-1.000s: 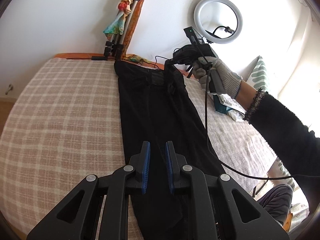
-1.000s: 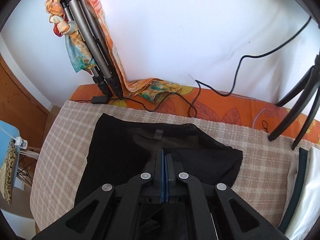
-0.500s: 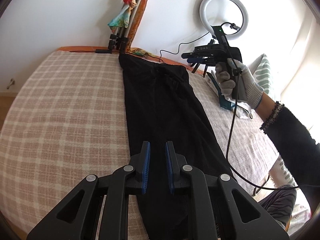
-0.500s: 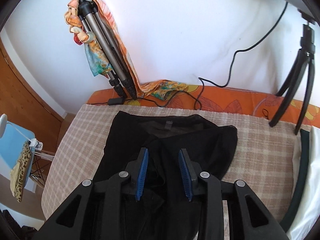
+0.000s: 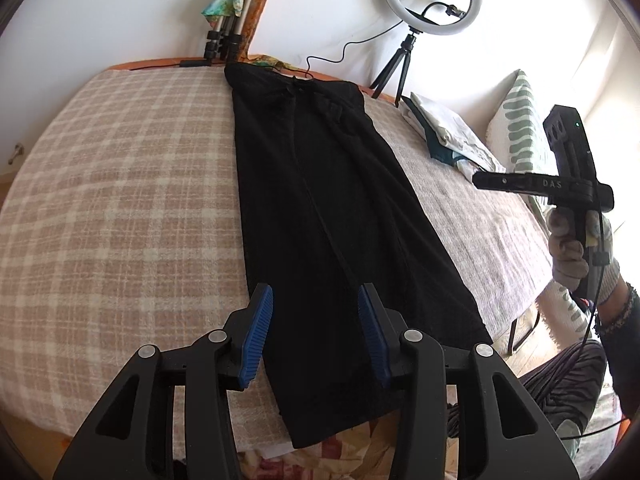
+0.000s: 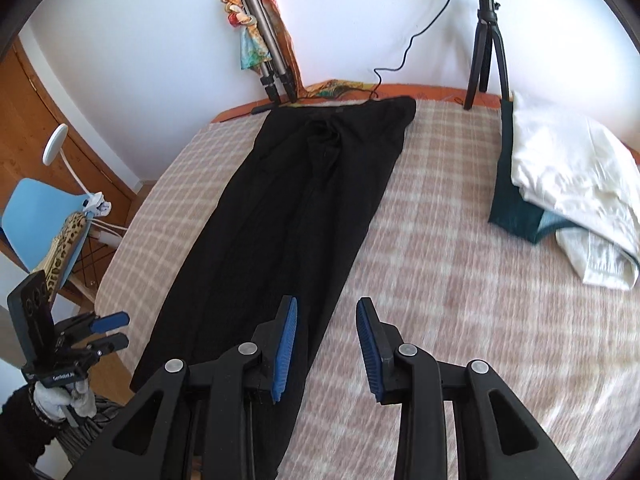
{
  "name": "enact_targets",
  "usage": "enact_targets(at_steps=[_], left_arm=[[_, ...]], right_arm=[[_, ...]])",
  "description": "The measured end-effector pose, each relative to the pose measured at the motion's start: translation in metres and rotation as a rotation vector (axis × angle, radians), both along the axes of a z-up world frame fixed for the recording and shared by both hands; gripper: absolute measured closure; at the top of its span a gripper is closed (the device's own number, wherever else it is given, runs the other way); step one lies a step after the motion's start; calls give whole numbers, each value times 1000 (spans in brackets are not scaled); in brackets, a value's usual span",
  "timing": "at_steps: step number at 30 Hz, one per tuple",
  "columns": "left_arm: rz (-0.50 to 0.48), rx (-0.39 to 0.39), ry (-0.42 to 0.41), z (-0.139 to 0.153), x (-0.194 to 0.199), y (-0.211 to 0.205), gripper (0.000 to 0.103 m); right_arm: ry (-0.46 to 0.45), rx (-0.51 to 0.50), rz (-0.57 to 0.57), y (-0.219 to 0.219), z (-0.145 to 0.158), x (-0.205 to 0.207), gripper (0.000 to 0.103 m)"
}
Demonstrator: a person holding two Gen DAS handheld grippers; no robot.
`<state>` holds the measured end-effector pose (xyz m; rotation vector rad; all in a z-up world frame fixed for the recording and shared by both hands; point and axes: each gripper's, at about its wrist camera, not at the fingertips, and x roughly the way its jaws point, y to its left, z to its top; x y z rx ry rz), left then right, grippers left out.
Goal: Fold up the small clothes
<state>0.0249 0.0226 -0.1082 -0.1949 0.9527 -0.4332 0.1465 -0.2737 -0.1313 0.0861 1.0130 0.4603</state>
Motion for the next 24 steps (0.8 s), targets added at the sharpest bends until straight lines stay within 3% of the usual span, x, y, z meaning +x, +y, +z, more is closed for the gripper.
enact_targets(at_steps=[3,10,13,18,24], left_arm=[[0,20,5,-5,-12,0,60],[-58,-111,58,-13,-34,-23,60],[-124,-74,52,-15,-38,-55,60],[-162,-62,65,-19,-31,-85,60],[-172,-48,95,-30,-19,-102,61]], right_arm=[[44,12,12,-4,-23,-44,71],[129,78,68,4,-63,-106,72],[146,82,91,10,-71,-113,72],[108,92,41,-4,-60,-85,69],[98,188,-59,-20,-54,-5,68]])
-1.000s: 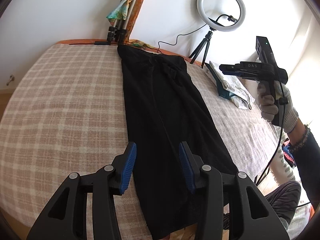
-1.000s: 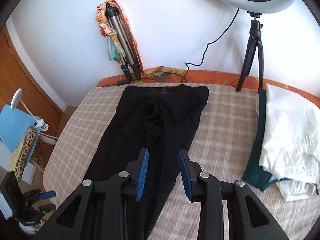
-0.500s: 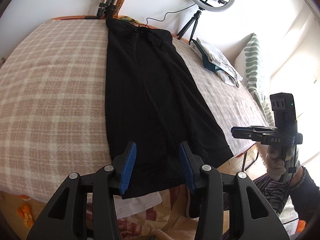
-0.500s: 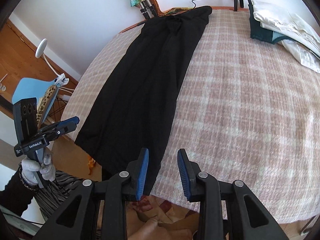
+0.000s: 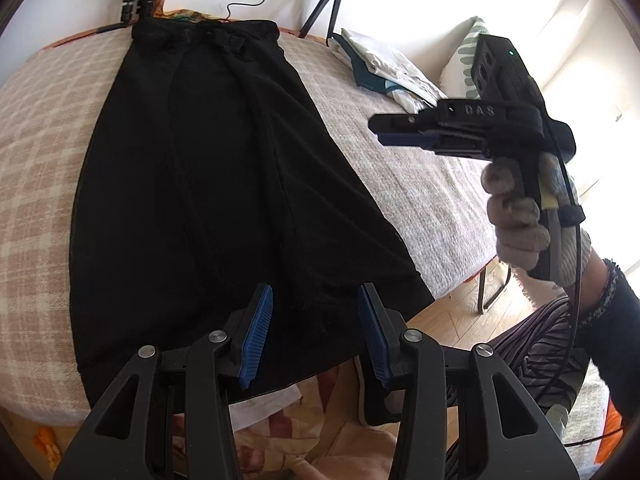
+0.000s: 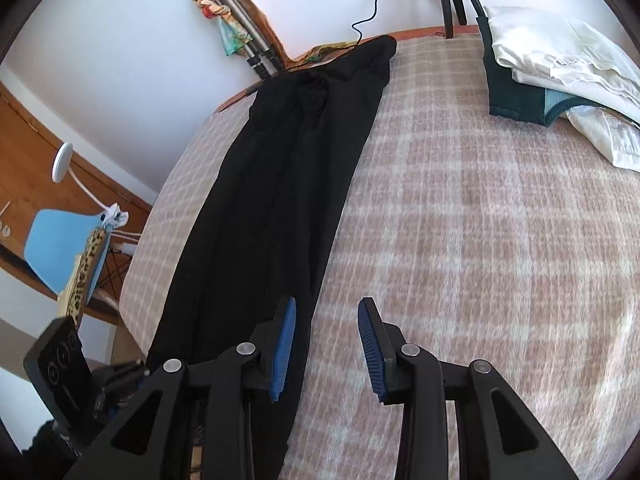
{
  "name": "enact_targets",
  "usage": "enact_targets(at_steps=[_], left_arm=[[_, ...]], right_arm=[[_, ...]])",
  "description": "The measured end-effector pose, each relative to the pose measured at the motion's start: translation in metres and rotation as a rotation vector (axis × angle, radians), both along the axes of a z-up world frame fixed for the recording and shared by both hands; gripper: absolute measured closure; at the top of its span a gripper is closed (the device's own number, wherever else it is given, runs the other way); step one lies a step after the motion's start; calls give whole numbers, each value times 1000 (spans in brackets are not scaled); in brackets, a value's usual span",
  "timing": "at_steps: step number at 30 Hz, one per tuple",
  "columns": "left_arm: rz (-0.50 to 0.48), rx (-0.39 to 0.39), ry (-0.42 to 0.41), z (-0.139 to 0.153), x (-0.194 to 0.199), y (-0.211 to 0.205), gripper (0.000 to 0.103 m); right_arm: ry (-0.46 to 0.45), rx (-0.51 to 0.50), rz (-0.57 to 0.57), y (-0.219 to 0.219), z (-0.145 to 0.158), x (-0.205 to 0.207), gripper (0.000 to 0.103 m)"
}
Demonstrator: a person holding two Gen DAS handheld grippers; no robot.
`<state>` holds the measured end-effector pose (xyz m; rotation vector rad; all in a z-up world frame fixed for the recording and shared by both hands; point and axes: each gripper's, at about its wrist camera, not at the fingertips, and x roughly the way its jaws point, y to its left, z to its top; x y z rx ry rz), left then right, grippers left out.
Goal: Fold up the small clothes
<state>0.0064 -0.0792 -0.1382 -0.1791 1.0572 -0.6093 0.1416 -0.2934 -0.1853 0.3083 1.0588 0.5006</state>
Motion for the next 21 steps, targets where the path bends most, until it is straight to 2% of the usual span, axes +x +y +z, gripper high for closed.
enact_targets(at_steps=[2,4,6,8,9,10,12,17,19,21], left_arm=[[-7,-3,13,-5,3,-2,63],[-8,-18,15,-7,5,-3,66],[-15,-15,17,-9,8,-4,77],[-14,-17,22,-11,11,-4,95],[-13,-19,22,-13,11,-5,96],[-12,-21,15,-13,11,-5,98],[-18,-22,5,-11,8,-9,100],[-14,-1,-40,-1,-2,-6,100],[-20,-17,-17,-3,0,-4,100],[-38,-17,8,-6,1,-7,100]], right_arm=[[32,41,-33,-2,-9,25,68],[49,40,-39,9,-15,41,69],[55,11,-30,21,-21,49,70],[55,11,-32,27,-25,53,73],[53,26,-33,27,-25,56,80],[63,45,-26,29,-26,58,94],[66,36,-15,33,-29,61,103],[13,-59,-19,38,-23,64,103],[-3,-65,-26,35,-19,63,103],[-36,-153,-44,34,-11,59,99]])
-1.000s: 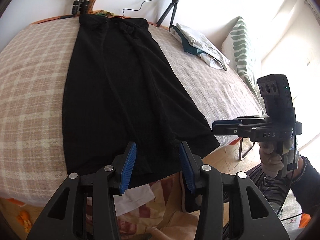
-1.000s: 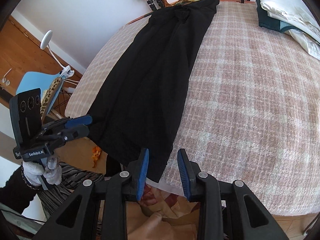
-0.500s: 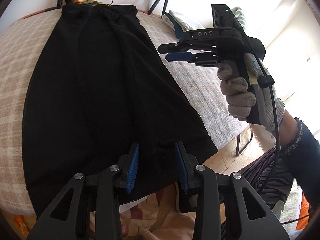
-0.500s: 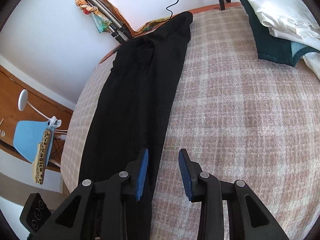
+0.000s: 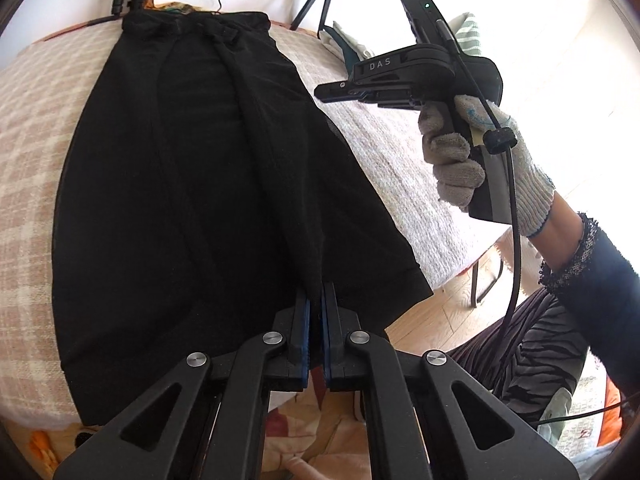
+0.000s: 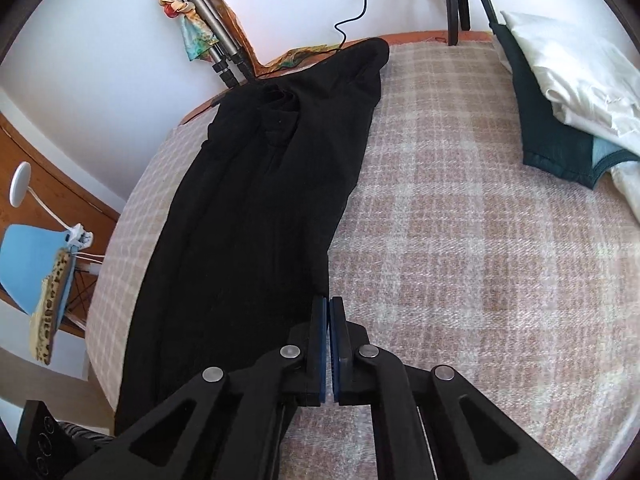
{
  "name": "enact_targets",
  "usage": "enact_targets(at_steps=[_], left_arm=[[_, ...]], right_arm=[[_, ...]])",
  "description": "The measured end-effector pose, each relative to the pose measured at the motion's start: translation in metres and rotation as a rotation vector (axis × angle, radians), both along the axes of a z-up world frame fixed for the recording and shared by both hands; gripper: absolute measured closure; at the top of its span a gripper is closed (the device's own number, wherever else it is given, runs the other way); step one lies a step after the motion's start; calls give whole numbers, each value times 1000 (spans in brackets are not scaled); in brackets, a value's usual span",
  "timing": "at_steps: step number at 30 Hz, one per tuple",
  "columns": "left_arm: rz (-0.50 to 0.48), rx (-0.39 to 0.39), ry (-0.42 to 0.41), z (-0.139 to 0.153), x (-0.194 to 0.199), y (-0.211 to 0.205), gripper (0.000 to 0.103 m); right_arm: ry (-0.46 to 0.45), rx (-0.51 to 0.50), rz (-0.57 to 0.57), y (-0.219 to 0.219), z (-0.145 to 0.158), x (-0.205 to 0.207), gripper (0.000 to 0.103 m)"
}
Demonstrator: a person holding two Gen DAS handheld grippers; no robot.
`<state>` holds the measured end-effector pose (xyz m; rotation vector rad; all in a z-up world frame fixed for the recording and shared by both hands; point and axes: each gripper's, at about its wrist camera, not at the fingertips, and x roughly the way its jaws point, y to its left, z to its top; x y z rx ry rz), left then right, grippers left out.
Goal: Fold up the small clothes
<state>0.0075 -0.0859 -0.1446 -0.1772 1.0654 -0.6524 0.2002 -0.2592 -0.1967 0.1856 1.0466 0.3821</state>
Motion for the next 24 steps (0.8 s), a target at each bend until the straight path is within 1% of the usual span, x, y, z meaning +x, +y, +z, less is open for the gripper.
enact_targets(at_steps=[1,2,3,4,6,8,10,11,13,15,18,20,22,23,24], left_arm=[[-7,6,3,0,-1,-1,100],[-12,22,7,1,-2,-2,96],[-18,36,9,4,-2,-3,94],[-22,42,2,8,-4,-1,91],[-22,25,-23,18,-8,9,88],[-6,30,-54,28,-15,20,73],[41,28,-80,37,-22,40,68],[69,35,-89,40,-26,52,68],[131,76,-102,42,-28,76,66],[188,89,-67,37,-24,99,65],[256,68,15,20,-19,129,65],[275,28,64,8,-14,135,65],[276,-10,107,1,-14,139,65],[277,-17,124,-3,-15,142,65],[278,-16,136,-4,-14,136,65]], right_arm=[[-9,-30,-6,-3,5,-4,97],[1,-35,-12,-7,8,-10,95],[12,-7,-10,-13,11,-18,87],[21,36,3,-18,15,-28,75],[27,74,40,-21,24,-54,67],[29,87,83,-20,28,-82,67],[47,95,110,-20,24,-108,67],[67,98,122,-21,20,-121,67],[102,94,137,-23,9,-141,67],[131,94,140,-22,1,-154,67],[151,95,158,-16,-8,-160,67],[159,77,162,-13,-13,-161,68],[173,83,171,-11,-17,-161,69],[177,87,175,-10,-18,-161,70],[175,86,176,-9,-18,-161,72]])
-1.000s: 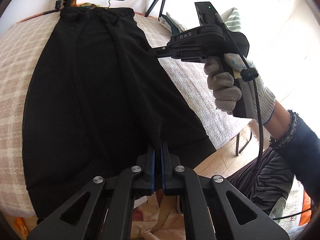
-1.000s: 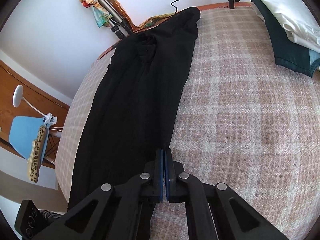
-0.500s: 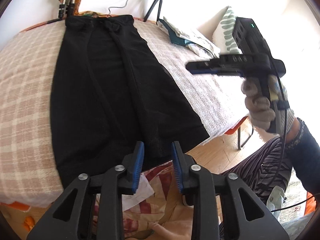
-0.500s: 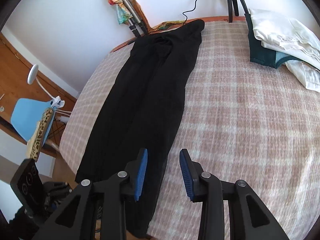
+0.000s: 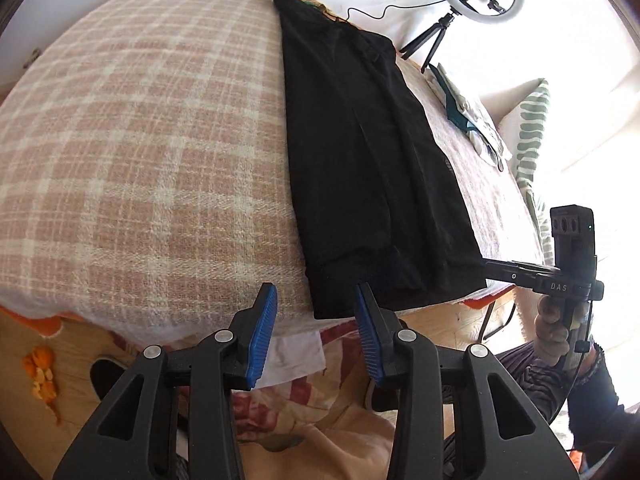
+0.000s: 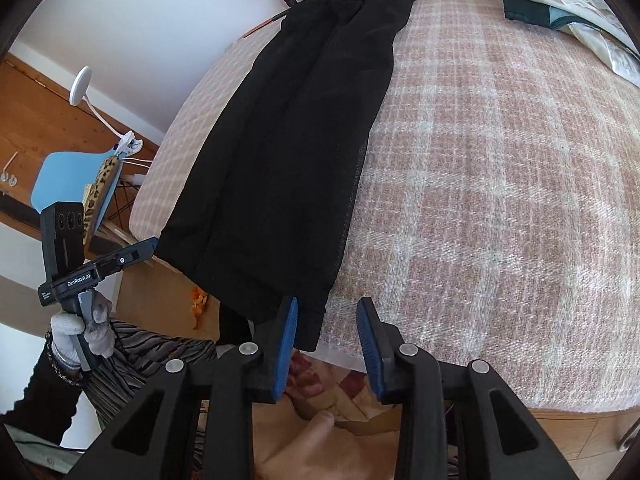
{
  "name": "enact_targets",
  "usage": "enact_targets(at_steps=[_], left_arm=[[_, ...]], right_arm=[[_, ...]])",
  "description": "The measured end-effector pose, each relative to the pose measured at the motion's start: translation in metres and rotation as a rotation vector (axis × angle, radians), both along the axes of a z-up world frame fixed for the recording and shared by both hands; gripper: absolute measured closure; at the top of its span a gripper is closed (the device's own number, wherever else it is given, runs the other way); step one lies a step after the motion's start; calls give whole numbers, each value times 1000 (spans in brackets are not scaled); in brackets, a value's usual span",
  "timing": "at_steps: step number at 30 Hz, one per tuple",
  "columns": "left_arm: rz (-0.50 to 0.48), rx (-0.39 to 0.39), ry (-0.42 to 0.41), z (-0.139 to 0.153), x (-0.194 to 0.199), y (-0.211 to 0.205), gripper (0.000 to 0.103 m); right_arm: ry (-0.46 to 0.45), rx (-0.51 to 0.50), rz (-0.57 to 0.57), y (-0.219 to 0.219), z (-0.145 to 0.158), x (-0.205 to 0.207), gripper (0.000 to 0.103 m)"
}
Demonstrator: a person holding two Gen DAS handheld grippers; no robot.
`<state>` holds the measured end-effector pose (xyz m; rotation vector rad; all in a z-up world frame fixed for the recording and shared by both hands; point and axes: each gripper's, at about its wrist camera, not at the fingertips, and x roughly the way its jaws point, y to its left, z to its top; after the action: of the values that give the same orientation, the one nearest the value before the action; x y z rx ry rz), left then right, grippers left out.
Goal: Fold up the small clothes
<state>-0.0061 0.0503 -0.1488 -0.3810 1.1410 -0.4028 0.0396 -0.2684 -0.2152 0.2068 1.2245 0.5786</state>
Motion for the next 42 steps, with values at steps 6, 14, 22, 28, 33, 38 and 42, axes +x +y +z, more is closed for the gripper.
enact_targets(at_steps=[6,14,22,28,33,38,42], left_arm=[[-5,-57,-9,3,3,-7,76],[-52,-11,-77,14,-7,-13,94],[-6,-60,-34,8,7,-2,58],[-68,-54,-13,-1,10,-18,69],[-65,-85,-4,-3,15,-18,100],[-40,-151,-41,13,20,-10,100],[-18,-199,-56,24,36,-5,100]], right_arm=[[-4,4,6,8,-5,0,98],[-14,3,-3,6,-2,-3,102],[4,59,25,6,-4,0,70],[17,64,54,13,-8,0,88],[61,132,31,10,-14,4,100],[60,266,-8,-3,-3,6,101],[26,317,-49,-11,11,14,101]])
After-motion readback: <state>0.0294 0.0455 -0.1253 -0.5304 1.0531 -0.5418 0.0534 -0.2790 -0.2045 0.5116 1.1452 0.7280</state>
